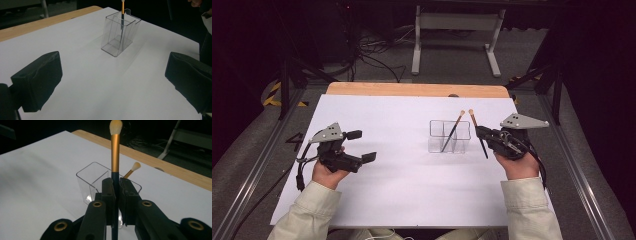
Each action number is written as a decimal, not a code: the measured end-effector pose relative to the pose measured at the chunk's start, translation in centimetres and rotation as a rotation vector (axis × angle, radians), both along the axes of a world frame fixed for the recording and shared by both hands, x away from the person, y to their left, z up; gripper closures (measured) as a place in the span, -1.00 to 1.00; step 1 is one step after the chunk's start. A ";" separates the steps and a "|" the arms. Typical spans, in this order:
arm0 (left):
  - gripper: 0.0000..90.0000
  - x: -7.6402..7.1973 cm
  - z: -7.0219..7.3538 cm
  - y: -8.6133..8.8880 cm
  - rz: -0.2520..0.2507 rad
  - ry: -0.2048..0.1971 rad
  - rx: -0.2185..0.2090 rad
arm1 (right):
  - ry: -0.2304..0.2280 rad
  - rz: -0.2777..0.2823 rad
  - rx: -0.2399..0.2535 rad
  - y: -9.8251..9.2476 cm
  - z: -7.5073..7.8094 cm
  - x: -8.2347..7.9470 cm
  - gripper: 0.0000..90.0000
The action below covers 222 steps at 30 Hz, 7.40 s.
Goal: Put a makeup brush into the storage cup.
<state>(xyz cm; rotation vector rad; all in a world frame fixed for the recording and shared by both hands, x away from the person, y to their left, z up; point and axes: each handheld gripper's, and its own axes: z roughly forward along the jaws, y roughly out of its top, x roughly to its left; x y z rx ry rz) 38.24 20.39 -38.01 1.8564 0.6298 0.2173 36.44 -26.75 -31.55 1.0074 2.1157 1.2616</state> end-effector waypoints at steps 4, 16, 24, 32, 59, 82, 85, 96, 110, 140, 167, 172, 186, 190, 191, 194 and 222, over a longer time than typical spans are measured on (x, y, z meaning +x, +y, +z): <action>-0.96 -0.1 -0.1 -0.1 -0.004 0.004 -0.007 | -0.053 0.036 0.005 0.0 -0.1 0.1 0.85; -0.97 -0.3 -0.2 0.1 -0.028 -0.034 -0.047 | -0.114 0.098 0.116 -0.6 -0.2 1.3 0.84; -0.97 -0.6 -0.4 0.4 -0.023 -0.025 -0.061 | -0.215 0.166 0.169 -0.2 -0.1 2.2 0.84; -0.97 -0.8 -0.5 0.6 -0.020 -0.025 -0.059 | -0.255 0.200 0.211 0.3 -0.6 3.6 0.84; -0.97 -0.7 -0.6 0.6 -0.030 -0.024 -0.058 | -0.305 0.224 0.332 2.0 -1.7 6.6 0.85; -0.97 -0.7 -0.7 0.6 -0.034 -0.020 -0.061 | -0.246 0.212 0.371 3.6 -3.4 8.1 0.84; -0.98 -0.6 -0.7 0.6 -0.036 -0.025 -0.059 | -0.242 0.214 0.363 4.0 -3.7 8.2 0.84; -0.98 -0.7 -0.6 0.6 -0.038 -0.018 -0.075 | -0.196 0.218 0.329 4.1 -4.8 8.6 0.84; -0.98 -0.7 -0.6 0.6 -0.039 -0.017 -0.074 | -0.143 0.195 0.299 3.9 -5.8 8.9 0.85; -0.98 -0.6 -0.7 0.5 -0.039 -0.018 -0.067 | -0.070 0.173 0.276 3.8 -6.9 9.3 0.82; -0.99 -2.6 -0.2 1.7 -0.008 -0.041 -0.057 | -0.147 0.244 0.227 1.3 -1.9 3.8 -0.93; -0.99 -3.2 -0.3 2.2 0.009 -0.042 -0.052 | -0.182 0.235 0.226 0.4 -1.5 2.8 -0.96; -0.99 -4.0 -1.0 2.8 -0.003 -0.057 -0.066 | -0.173 0.208 0.182 -2.9 -2.4 0.5 -0.98; -0.99 -4.2 -1.3 2.8 -0.013 -0.059 -0.078 | -0.175 0.195 0.189 -3.9 -2.9 -0.1 -0.99; -0.99 -4.3 -1.3 2.8 -0.016 -0.064 -0.077 | -0.174 0.198 0.194 -4.0 -3.1 -0.2 -0.99; -0.99 -4.4 -1.4 2.7 -0.024 -0.057 -0.083 | -0.159 0.230 0.186 -4.1 -3.7 -0.3 -0.99; -0.99 -5.3 -2.6 3.2 -0.030 -0.063 -0.099 | -0.127 0.184 0.197 -5.7 -8.6 -2.6 -1.00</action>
